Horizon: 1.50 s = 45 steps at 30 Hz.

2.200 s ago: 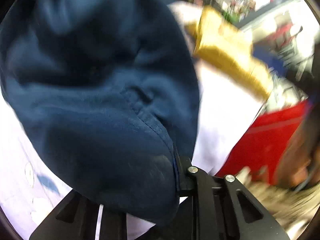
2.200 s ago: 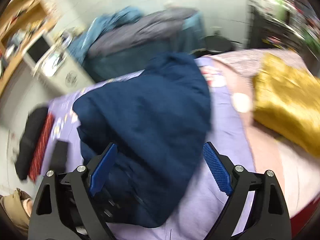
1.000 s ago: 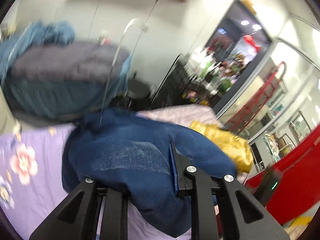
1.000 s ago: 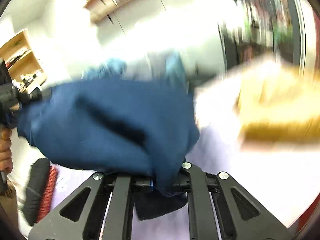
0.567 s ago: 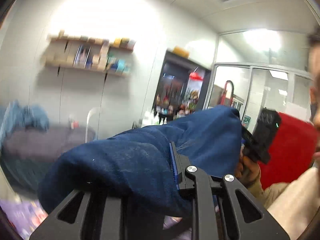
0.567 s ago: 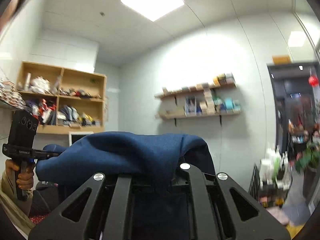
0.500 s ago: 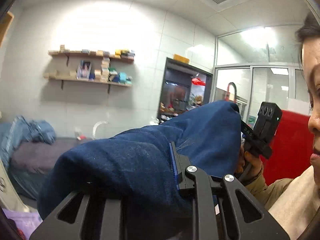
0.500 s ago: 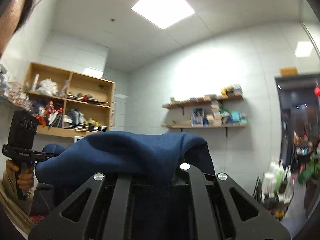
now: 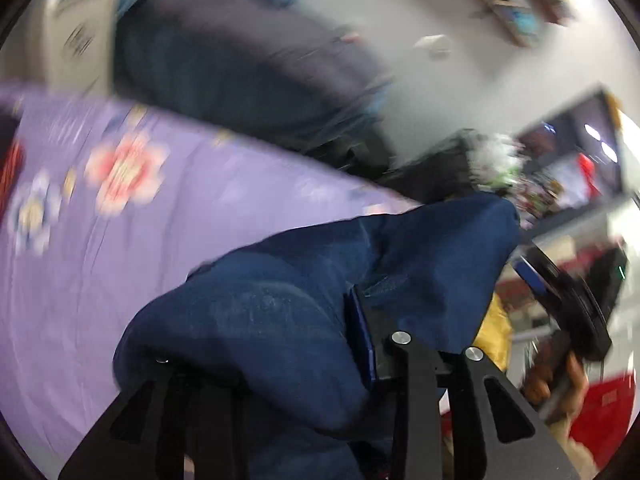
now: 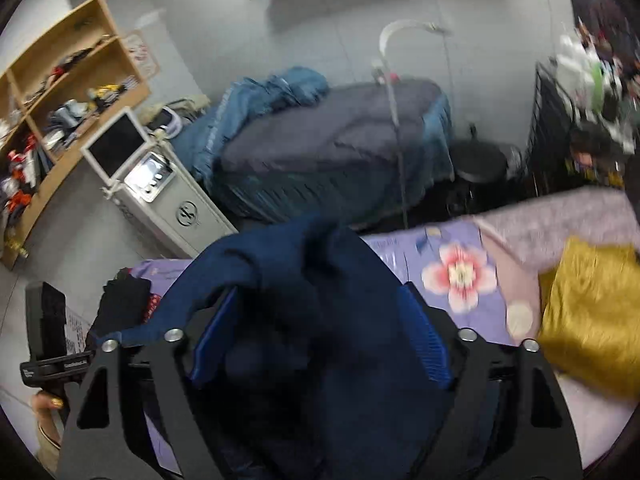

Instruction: Fold large clothes

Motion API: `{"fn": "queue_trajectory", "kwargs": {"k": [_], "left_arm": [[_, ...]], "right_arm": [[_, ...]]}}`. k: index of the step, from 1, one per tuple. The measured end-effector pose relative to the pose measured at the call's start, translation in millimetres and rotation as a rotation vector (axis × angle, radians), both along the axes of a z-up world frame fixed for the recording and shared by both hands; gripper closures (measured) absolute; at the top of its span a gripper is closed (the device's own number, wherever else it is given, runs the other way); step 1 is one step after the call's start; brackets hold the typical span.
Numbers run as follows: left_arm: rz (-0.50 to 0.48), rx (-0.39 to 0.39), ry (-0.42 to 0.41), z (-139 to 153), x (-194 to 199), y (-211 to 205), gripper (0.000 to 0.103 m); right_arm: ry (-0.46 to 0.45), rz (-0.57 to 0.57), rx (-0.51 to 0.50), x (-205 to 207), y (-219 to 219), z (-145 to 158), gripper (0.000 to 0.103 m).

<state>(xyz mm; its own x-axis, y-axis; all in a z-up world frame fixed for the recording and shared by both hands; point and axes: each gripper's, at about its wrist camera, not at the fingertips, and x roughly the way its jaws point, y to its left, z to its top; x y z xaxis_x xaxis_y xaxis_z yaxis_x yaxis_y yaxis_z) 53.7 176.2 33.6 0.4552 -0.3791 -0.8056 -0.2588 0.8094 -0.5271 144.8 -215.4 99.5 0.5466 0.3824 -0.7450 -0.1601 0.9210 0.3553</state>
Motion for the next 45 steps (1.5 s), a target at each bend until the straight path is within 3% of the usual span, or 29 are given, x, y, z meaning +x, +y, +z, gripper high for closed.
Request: {"fn": "queue_trajectory", "kwargs": {"k": [2,5,8,9,11,15,20,22,24,27,28,29,31,33,34,36,38,40,42,45], "left_arm": [[0.084,-0.023,0.131,-69.5,-3.7,20.6,0.066],[0.141,0.094,0.174,-104.3,-18.5,38.5,0.057],[0.200,0.184,0.176,-107.8,-44.5,68.7,0.038],[0.216,0.217,0.175,-105.6,-50.3,74.6,0.034],[0.235,0.283,0.154,-90.9,-58.1,85.1,0.032],[0.126,0.333,0.117,-67.4,-69.6,64.5,0.016],[-0.081,0.228,0.213,-95.4,-76.5,-25.3,0.013],[-0.165,0.219,0.235,-105.2,-68.2,-57.9,0.013],[-0.277,0.275,0.234,-111.1,-55.6,-94.3,0.013],[-0.412,0.427,0.260,-123.4,-43.3,-138.5,0.013],[-0.435,0.443,0.290,-133.0,-41.0,-148.1,0.013],[-0.442,0.434,0.317,-139.1,-41.3,-152.6,0.013],[-0.469,0.429,0.402,-160.8,-45.2,-158.4,0.029],[-0.480,0.470,0.405,-170.1,-51.2,-153.9,0.051],[-0.479,0.476,0.403,-172.8,-54.0,-147.8,0.055],[-0.435,0.423,0.401,-172.0,-59.4,-124.6,0.075],[-0.381,0.413,0.402,-164.9,-62.4,-100.5,0.087],[-0.303,0.485,0.385,-147.8,-63.9,-66.7,0.088],[-0.226,0.609,0.361,-129.2,-62.8,-26.5,0.090],[-0.055,0.780,0.371,-106.9,-50.7,59.8,0.091]], "right_arm": [[0.122,-0.041,-0.074,-0.5,-1.1,-65.0,0.021],[0.232,-0.060,-0.074,-22.4,-13.1,-125.6,0.021],[0.313,-0.061,-0.098,-52.1,-29.8,-165.2,0.021],[0.323,-0.054,-0.117,-60.8,-32.4,-164.8,0.021],[0.335,-0.044,-0.170,-87.7,-40.9,-172.6,0.021],[0.322,-0.001,-0.244,-117.3,-46.2,-178.6,0.021],[0.342,0.167,-0.306,-130.3,-5.5,-189.0,0.021],[0.351,0.214,-0.353,-131.6,11.5,-195.6,0.021],[0.347,0.225,-0.412,-130.3,21.0,-199.8,0.021],[0.357,0.212,-0.397,-127.5,18.9,-204.0,0.021],[0.367,0.203,-0.394,-128.2,15.1,-205.7,0.021],[0.376,0.194,-0.395,-127.7,12.6,-207.4,0.021],[0.400,0.173,-0.387,-128.6,6.3,-207.5,0.021],[0.417,0.158,-0.373,-128.7,1.5,-211.6,0.021],[0.423,0.149,-0.366,-129.1,-1.2,-212.8,0.021],[0.429,0.139,-0.361,-129.4,-4.3,-214.8,0.021],[0.435,0.136,-0.359,-128.8,-5.0,-216.3,0.021],[0.435,0.140,-0.358,-128.8,-3.7,-216.3,0.021],[0.431,0.147,-0.361,-129.0,-2.1,-217.7,0.021],[0.428,0.170,-0.373,-130.7,3.9,-222.1,0.021]]}}
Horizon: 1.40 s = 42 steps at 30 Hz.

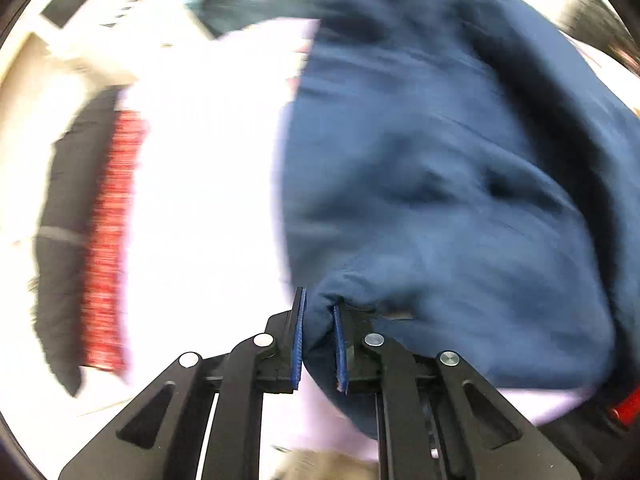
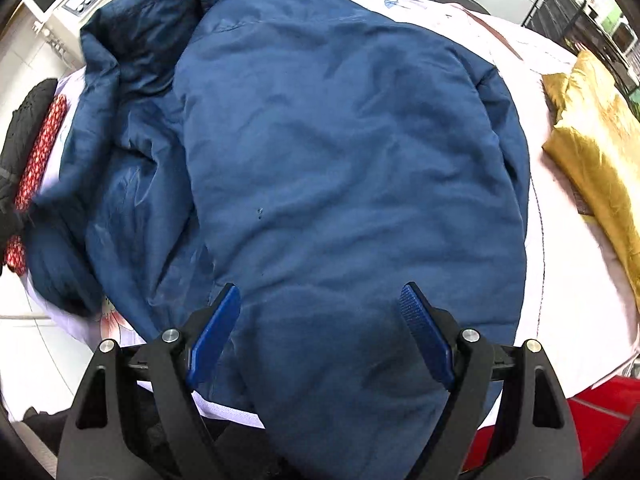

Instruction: Fold large clothes

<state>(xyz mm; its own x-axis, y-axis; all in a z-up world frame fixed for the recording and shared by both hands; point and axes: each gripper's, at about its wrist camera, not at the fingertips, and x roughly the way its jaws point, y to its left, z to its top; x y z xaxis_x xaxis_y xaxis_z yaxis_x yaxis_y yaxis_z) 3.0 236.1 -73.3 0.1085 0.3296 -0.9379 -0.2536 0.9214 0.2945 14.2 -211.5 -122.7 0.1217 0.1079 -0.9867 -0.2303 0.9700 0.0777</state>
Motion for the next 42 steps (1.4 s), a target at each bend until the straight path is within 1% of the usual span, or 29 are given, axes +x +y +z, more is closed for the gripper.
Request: {"fn": "queue_trajectory", "kwargs": {"k": [1,2,3,4,5,6,7,8,9,11,13,15,17,18,19,20,21,23,25,27,29,31,34,36,39,40,42], "left_arm": [[0.062,0.028,-0.013,6.6,3.5,30.0,0.091],[0.156,0.065,-0.036,15.2,9.0,70.0,0.091],[0.246,0.113,-0.062,24.7,12.3,107.0,0.088],[0.315,0.163,-0.076,33.1,10.7,135.0,0.087],[0.371,0.204,-0.077,41.2,9.3,157.6,0.070],[0.434,0.251,-0.074,49.7,9.2,180.2,0.050],[0.471,0.255,-0.112,59.8,6.4,192.5,0.044],[0.478,0.237,-0.151,66.9,0.3,195.5,0.035],[0.475,0.196,-0.216,74.3,-3.5,194.9,0.024],[0.439,0.130,-0.268,71.9,-7.0,177.6,0.013],[0.387,0.071,-0.244,60.9,-10.3,138.8,0.013],[0.331,-0.003,-0.180,33.0,-8.8,102.2,0.013],[0.293,-0.086,-0.138,10.1,-11.9,65.2,0.013],[0.272,-0.131,-0.115,-3.4,-13.3,45.3,0.013],[0.254,-0.163,-0.090,-15.0,-14.6,26.3,0.013],[0.241,-0.181,-0.074,-20.8,-16.6,6.0,0.013],[0.223,-0.206,-0.058,-27.7,-19.2,-12.2,0.013],[0.194,-0.236,-0.053,-36.8,-25.9,-31.5,0.013],[0.155,-0.240,-0.063,-34.1,-26.9,-45.5,0.013],[0.131,-0.214,-0.070,-30.4,-27.5,-48.9,0.013],[0.129,-0.203,-0.071,-27.9,-29.6,-45.6,0.013],[0.151,-0.201,-0.079,-24.9,-31.1,-40.3,0.013],[0.198,-0.210,-0.090,-25.0,-35.4,-29.2,0.013],[0.226,-0.214,-0.094,-25.1,-40.6,-26.0,0.013],[0.255,-0.216,-0.101,-20.6,-50.4,-27.0,0.013],[0.264,-0.218,-0.103,-19.7,-54.1,-27.8,0.013],[0.281,-0.215,-0.101,-18.8,-60.7,-29.6,0.013]], "right_arm": [[0.001,0.013,-0.006,-2.1,4.5,0.5,0.021],[0.002,0.026,-0.014,-3.2,7.6,0.1,0.021],[0.001,0.040,-0.023,-5.4,10.8,0.2,0.021],[-0.001,0.058,-0.035,-7.1,14.1,-0.4,0.021],[-0.005,0.075,-0.049,-9.1,16.8,-1.2,0.021],[-0.008,0.089,-0.063,-11.3,20.2,-1.7,0.021],[-0.007,0.110,-0.083,-13.0,22.0,-2.9,0.021],[-0.006,0.128,-0.102,-15.4,24.4,-5.3,0.021],[-0.008,0.145,-0.118,-18.3,26.6,-6.6,0.021],[-0.007,0.183,-0.149,-26.5,32.1,-10.2,0.021],[-0.002,0.230,-0.188,-32.8,35.9,-18.8,0.021],[-0.005,0.279,-0.227,-39.7,41.9,-25.0,0.021],[-0.022,0.329,-0.272,-45.4,47.5,-30.2,0.022],[-0.037,0.355,-0.292,-48.3,49.7,-32.7,0.032],[-0.058,0.393,-0.315,-52.5,52.3,-35.5,0.057],[-0.064,0.424,-0.326,-55.8,54.6,-38.2,0.070],[-0.071,0.453,-0.335,-59.5,56.6,-40.0,0.085],[-0.102,0.470,-0.337,-62.3,58.0,-35.7,0.092],[-0.158,0.471,-0.340,-59.5,55.2,-21.5,0.095],[-0.206,0.451,-0.354,-50.0,46.1,-5.8,0.097],[-0.263,0.400,-0.376,-29.1,24.5,15.3,0.098],[-0.311,0.349,-0.401,-4.8,-0.7,35.0,0.098],[-0.400,0.264,-0.457,45.6,-45.8,74.0,0.099],[-0.453,0.234,-0.496,74.1,-68.4,97.0,0.099],[-0.606,0.214,-0.650,130.2,-91.5,139.3,0.099],[-0.636,0.198,-0.682,151.4,-97.7,152.4,0.099],[-0.659,0.155,-0.703,193.0,-109.9,171.1,0.099]]}}
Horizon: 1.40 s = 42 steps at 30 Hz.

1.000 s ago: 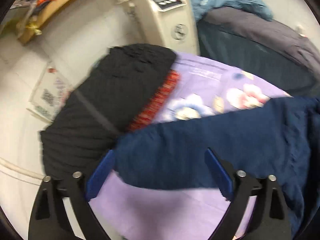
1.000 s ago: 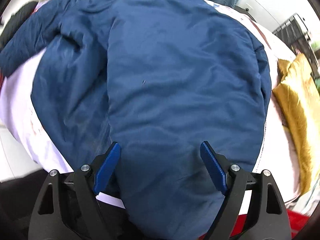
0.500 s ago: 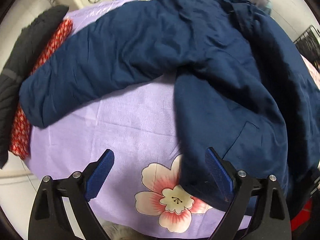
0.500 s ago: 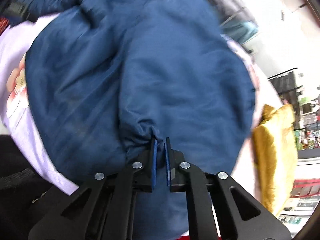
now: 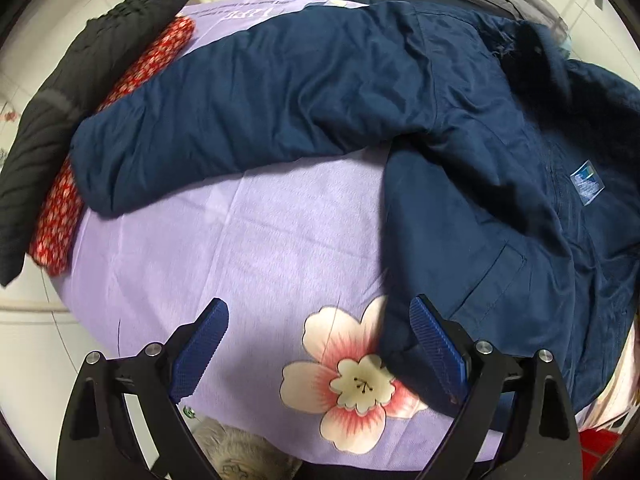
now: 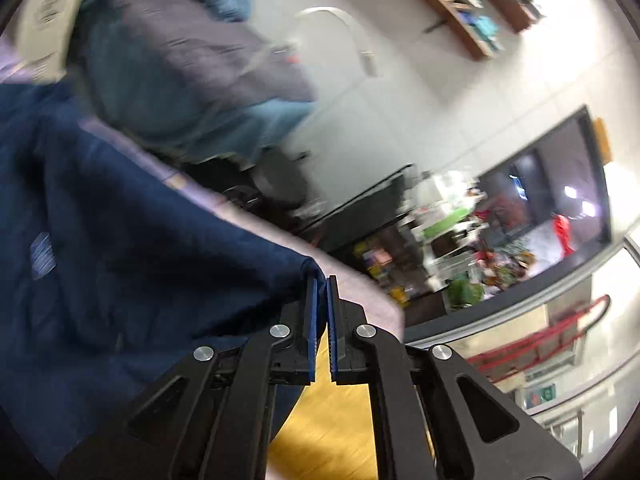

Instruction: Fold large clothes

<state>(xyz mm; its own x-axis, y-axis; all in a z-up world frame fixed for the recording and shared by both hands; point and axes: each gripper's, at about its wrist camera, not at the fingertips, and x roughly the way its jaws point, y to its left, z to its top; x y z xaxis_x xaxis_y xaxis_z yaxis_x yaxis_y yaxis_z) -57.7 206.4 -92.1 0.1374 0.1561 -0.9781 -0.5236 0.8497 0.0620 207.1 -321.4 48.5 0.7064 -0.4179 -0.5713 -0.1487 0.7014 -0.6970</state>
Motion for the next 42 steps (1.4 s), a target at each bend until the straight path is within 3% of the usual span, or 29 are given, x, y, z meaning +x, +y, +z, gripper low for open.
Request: {"fn": "queue_trajectory", "kwargs": {"k": [2,3,5,6,7,9,10,11,13,18,21,24,27,32,36,39,42], "left_arm": [[0.015,0.000,0.002,1.3,-6.7,-2.0,0.013],[0.023,-0.001,0.002,1.8,-9.4,-2.6,0.013],[0.043,-0.011,-0.003,3.1,-16.3,-3.1,0.013],[0.054,-0.021,-0.010,3.8,-20.8,-2.9,0.013],[0.062,-0.025,-0.014,3.6,-23.6,-2.5,0.013],[0.083,-0.034,-0.013,-0.5,-29.5,-0.5,0.013],[0.093,-0.046,-0.009,-4.1,-31.1,0.9,0.013],[0.104,-0.061,-0.007,-8.0,-32.5,2.1,0.013],[0.118,-0.102,-0.021,-16.3,-33.1,4.6,0.013],[0.054,-0.162,-0.075,-35.0,-25.8,6.0,0.013],[-0.030,-0.186,-0.075,-47.3,-24.7,5.5,0.013],[-0.093,-0.223,-0.069,-58.4,-27.9,6.0,0.013],[-0.138,-0.273,-0.097,-64.1,-29.2,5.3,0.013],[-0.224,-0.300,-0.121,-78.5,-14.6,-11.2,0.013],[-0.242,-0.285,-0.131,-89.6,5.8,-25.7,0.013],[-0.219,-0.340,-0.155,-92.6,25.9,-31.9,0.016],[-0.251,-0.336,-0.159,-92.0,50.7,-45.4,0.021]], "right_arm": [[-0.038,-0.074,-0.004,53.9,-13.7,13.5,0.099],[-0.093,-0.141,-0.066,83.5,-23.7,14.8,0.098],[-0.124,-0.285,-0.077,131.5,-44.4,17.6,0.084],[-0.094,-0.370,-0.005,144.9,-53.0,19.6,0.060],[-0.072,-0.409,0.195,149.6,-60.9,26.3,0.035],[-0.073,-0.341,0.577,134.0,-61.1,31.4,0.020],[-0.049,-0.296,0.673,127.5,-53.7,25.3,0.020],[-0.005,-0.265,0.701,122.8,-44.5,16.2,0.020],[0.131,-0.185,0.705,104.9,-14.9,-13.0,0.020],[0.327,-0.024,0.773,19.8,29.9,-73.6,0.020],[0.424,0.017,0.799,-38.7,15.1,-110.5,0.020],[0.536,-0.078,0.835,-97.2,-18.7,-153.6,0.020],[0.582,-0.179,0.845,-136.1,-61.0,-183.7,0.020],[0.647,-0.239,1.002,-189.0,-105.7,-215.2,0.020],[0.716,-0.155,0.933,-202.5,-76.8,-242.9,0.020],[0.703,-0.118,0.889,-199.0,-50.9,-263.5,0.022],[0.661,-0.138,0.909,-181.3,-27.4,-272.5,0.027]]}}
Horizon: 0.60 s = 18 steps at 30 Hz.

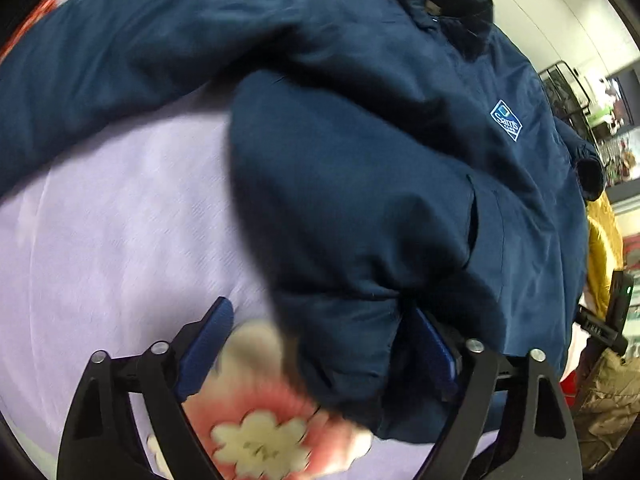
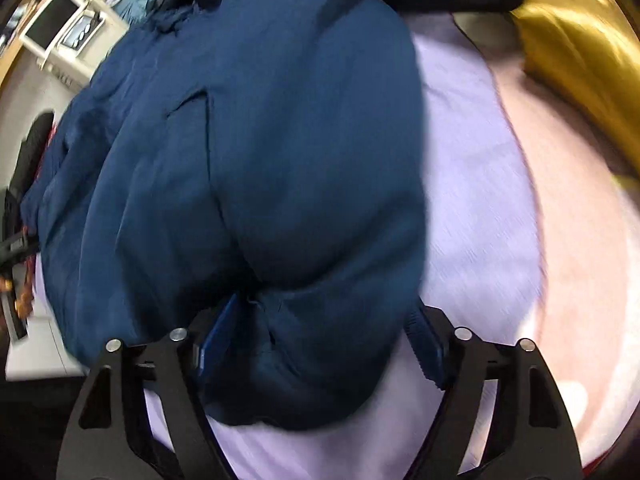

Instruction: Fold large clothes

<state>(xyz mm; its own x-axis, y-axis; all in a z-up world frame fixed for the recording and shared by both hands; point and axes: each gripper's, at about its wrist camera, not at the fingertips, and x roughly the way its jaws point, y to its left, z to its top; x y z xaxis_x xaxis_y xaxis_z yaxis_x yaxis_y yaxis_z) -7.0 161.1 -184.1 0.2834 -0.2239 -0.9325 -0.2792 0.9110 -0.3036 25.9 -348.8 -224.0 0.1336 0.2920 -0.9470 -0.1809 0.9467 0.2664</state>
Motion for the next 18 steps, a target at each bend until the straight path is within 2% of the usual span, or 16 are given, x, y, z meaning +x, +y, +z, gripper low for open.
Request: {"fn": "queue_trajectory", "kwargs": {"k": [2,3,5,6,7,9,11,15,16,18], "left_arm": [[-0.014,-0.006,-0.007,-0.5,15.0,-6.7,0.026],[-0.017,-0.029,-0.001,-1.5,22.1,-9.2,0.036],[-0.010,-0.083,0.020,-1.2,30.8,-12.3,0.051],[-0.004,-0.092,0.017,3.3,33.2,-14.9,0.061],[-0.009,-0.092,0.011,8.6,32.7,-17.0,0.065],[-0.022,-0.084,-0.006,25.9,30.4,-20.1,0.075],[-0.021,-0.106,-0.047,50.8,22.0,-15.6,0.078],[-0.017,-0.149,-0.160,131.7,-7.1,7.0,0.080],[-0.010,-0.158,-0.157,144.9,-11.9,12.5,0.080],[0.019,-0.183,-0.144,167.4,-32.8,25.4,0.080]], "right_arm": [[0.015,0.004,0.003,12.6,17.3,-2.2,0.034],[0.033,0.024,-0.006,19.6,24.1,-3.3,0.044],[0.070,0.048,-0.036,26.3,37.1,-3.1,0.060],[0.077,0.046,-0.031,27.3,38.5,0.9,0.073],[0.085,0.027,-0.010,26.6,37.9,7.6,0.080],[0.097,-0.027,0.048,22.3,30.4,21.5,0.085],[0.107,-0.091,0.159,14.4,17.2,48.0,0.088],[0.079,-0.151,0.326,-11.2,-10.7,121.0,0.090],[0.082,-0.170,0.360,-21.6,-18.7,142.1,0.091],[0.108,-0.198,0.430,-32.9,-26.5,162.3,0.091]]}}
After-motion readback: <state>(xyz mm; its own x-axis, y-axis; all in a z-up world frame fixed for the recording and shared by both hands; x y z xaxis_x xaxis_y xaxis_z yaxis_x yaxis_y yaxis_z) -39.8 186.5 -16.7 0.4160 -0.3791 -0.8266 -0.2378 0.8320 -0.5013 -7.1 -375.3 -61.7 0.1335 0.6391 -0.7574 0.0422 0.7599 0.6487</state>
